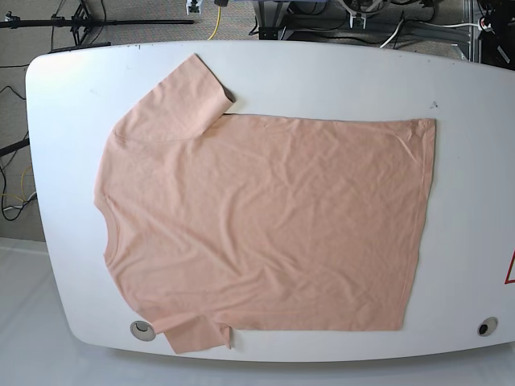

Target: Fold the T-shirt properly

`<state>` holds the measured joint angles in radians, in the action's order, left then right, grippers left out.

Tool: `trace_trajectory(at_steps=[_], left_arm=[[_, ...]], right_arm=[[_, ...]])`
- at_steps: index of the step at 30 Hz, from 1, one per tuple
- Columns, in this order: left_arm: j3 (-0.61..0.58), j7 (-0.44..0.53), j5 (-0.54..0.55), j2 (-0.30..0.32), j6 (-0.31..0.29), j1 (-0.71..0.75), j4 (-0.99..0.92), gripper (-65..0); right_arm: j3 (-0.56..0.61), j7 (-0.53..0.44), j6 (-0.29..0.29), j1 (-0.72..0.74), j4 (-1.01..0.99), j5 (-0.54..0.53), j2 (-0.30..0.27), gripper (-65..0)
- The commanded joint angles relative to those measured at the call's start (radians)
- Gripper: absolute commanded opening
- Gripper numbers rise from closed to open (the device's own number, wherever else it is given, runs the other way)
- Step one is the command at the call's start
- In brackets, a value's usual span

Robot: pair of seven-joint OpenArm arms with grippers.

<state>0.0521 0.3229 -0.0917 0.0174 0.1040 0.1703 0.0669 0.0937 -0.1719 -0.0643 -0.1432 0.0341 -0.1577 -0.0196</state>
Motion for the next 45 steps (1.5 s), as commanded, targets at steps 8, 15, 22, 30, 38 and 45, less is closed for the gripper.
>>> trace_trajectory(at_steps=[8, 15, 22, 30, 38, 45], left_arm=[[-0.001, -0.032, 0.004, 0.045, -0.005, 0.158, 0.253, -65.0], [-0.002, -0.03, 0.004, 0.056, -0.006, 0.215, 0.335, -65.0], [0.0, -0.025, 0.01, 0.058, -0.007, 0.312, 0.467, -65.0], [0.008, -0.03, 0.011, 0.059, -0.008, 0.432, 0.627, -65.0], [0.007, -0.031, 0.018, 0.066, -0.012, 0.514, 0.717, -65.0], [0.001, -0.006, 0.023, 0.082, -0.019, 0.559, 0.746, -65.0]], right_arm=[[0.012, 0.009, -0.002, -0.114, 0.107, 0.002, -0.073, -65.0], [0.014, 0.01, -0.005, -0.171, 0.193, -0.005, -0.115, -65.0], [0.017, 0.012, -0.006, -0.269, 0.324, -0.006, -0.141, -65.0], [0.016, 0.016, -0.002, -0.385, 0.494, -0.015, -0.136, -65.0], [0.013, 0.022, -0.006, -0.484, 0.653, -0.018, -0.146, -65.0], [0.013, 0.023, -0.004, -0.565, 0.773, -0.022, -0.17, -65.0]])
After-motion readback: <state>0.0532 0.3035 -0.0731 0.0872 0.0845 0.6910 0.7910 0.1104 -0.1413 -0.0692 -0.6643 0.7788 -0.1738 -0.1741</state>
